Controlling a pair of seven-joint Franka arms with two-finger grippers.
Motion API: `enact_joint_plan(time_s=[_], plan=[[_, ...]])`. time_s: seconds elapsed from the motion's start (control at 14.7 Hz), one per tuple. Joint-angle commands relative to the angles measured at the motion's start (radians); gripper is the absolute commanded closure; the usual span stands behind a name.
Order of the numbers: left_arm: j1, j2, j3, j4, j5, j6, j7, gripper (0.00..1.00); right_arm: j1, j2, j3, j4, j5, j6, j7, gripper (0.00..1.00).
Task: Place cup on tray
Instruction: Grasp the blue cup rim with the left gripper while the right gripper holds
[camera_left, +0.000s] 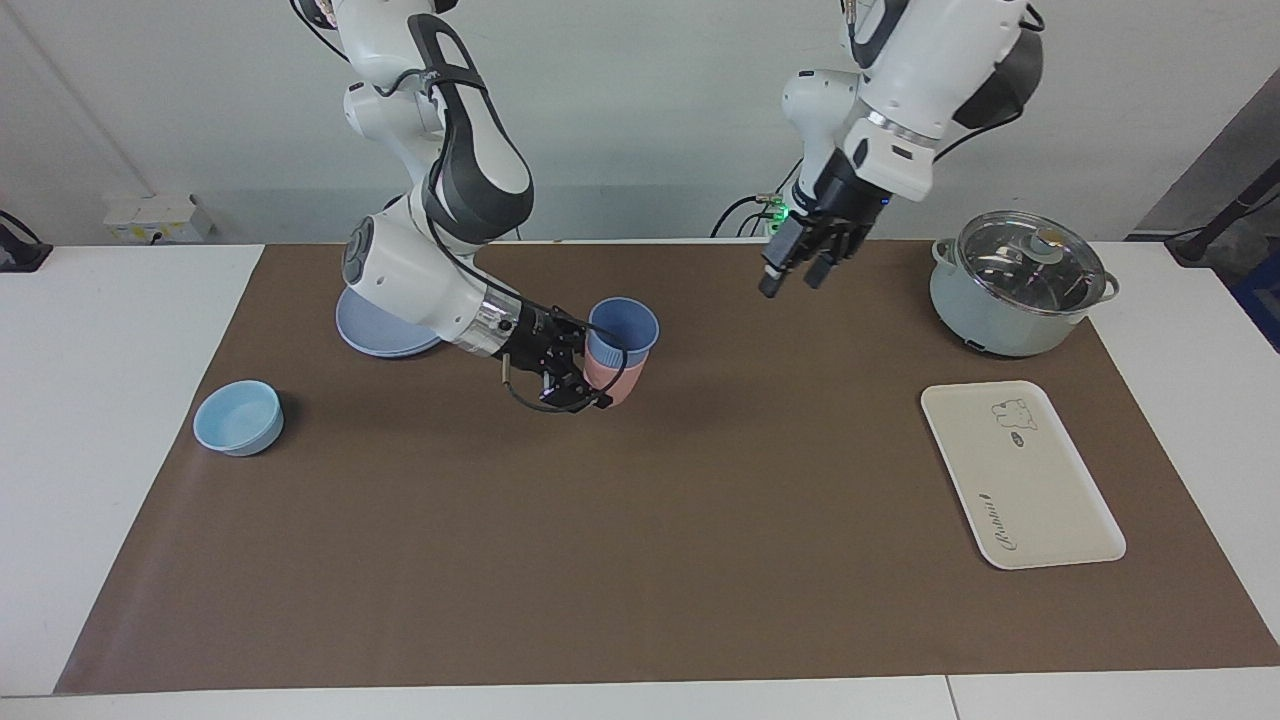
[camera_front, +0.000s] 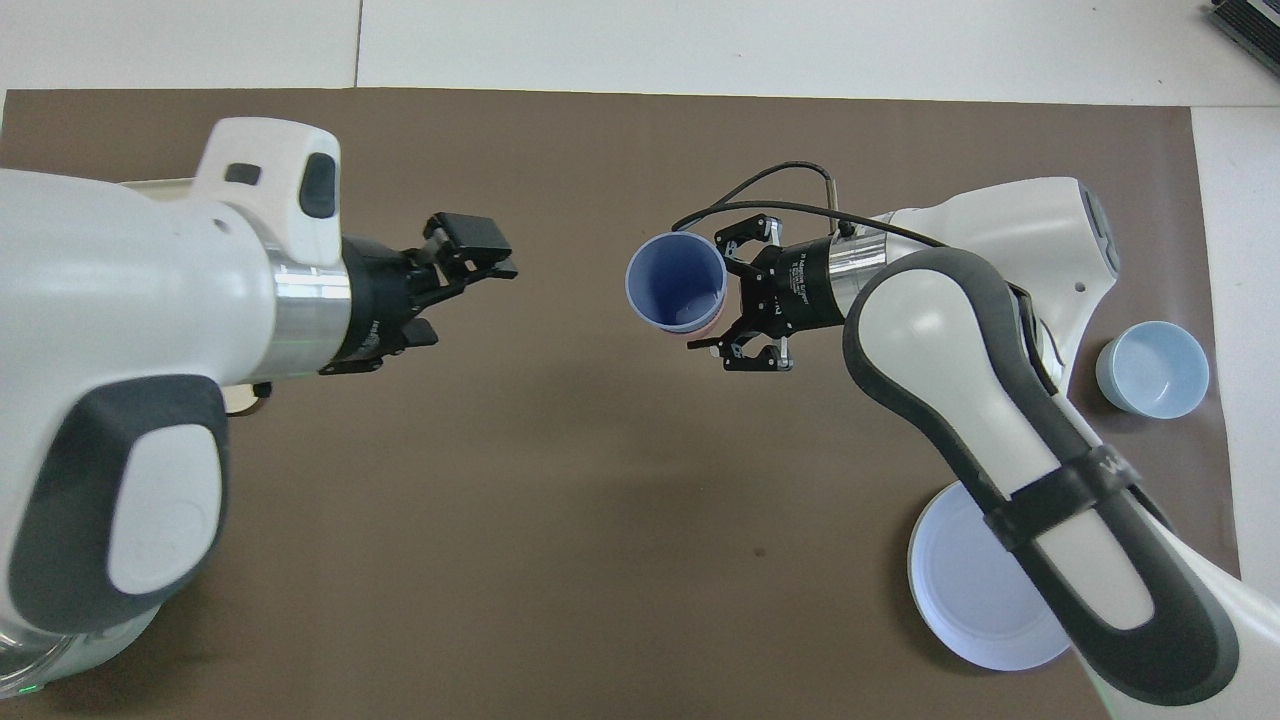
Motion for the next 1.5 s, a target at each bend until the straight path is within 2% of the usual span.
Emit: enact_joint_plan(time_s=[0.0, 0.14, 0.48, 0.68, 0.82, 0.88, 1.02, 1.09, 1.43], plan=[[-0.074, 0.015, 0.024, -0.026, -0.008, 0.069, -0.042, 0.21, 0.003, -0.034, -0.002, -0.034, 0.036, 0.013, 0.005, 1.00], [-0.113, 0.047, 0.024, -0.015, 0.001, 0.107, -0.074, 0.30, 0.003, -0.034, -0.002, -0.032, 0.036, 0.013, 0.007, 1.00], [-0.149, 0.131, 0.024, 0.071, 0.073, 0.126, -0.088, 0.31, 0.003, -0.034, -0.002, -0.032, 0.036, 0.013, 0.007, 1.00], [-0.151, 0.207, 0.024, 0.149, 0.085, 0.124, -0.090, 0.36, 0.003, -0.034, -0.002, -0.034, 0.036, 0.015, 0.007, 1.00], [-0.165, 0.213, 0.022, 0.148, 0.096, 0.136, -0.091, 0.41, 0.003, -0.034, -0.002, -0.032, 0.036, 0.015, 0.007, 1.00], [-0.168, 0.214, 0.022, 0.146, 0.099, 0.147, -0.093, 0.48, 0.003, -0.034, -0.003, -0.032, 0.036, 0.015, 0.007, 1.00], [-0.168, 0.224, 0.022, 0.147, 0.099, 0.150, -0.108, 0.86, 0.003, -0.034, -0.003, -0.034, 0.036, 0.015, 0.007, 1.00], [-0.169, 0.224, 0.022, 0.147, 0.099, 0.150, -0.111, 1.00, 0.003, -0.034, -0.003, -0.034, 0.036, 0.016, 0.005, 1.00], [-0.168, 0.230, 0.024, 0.184, 0.102, 0.092, -0.147, 1.00, 0.003, -0.034, -0.003, -0.035, 0.036, 0.041, 0.005, 1.00]])
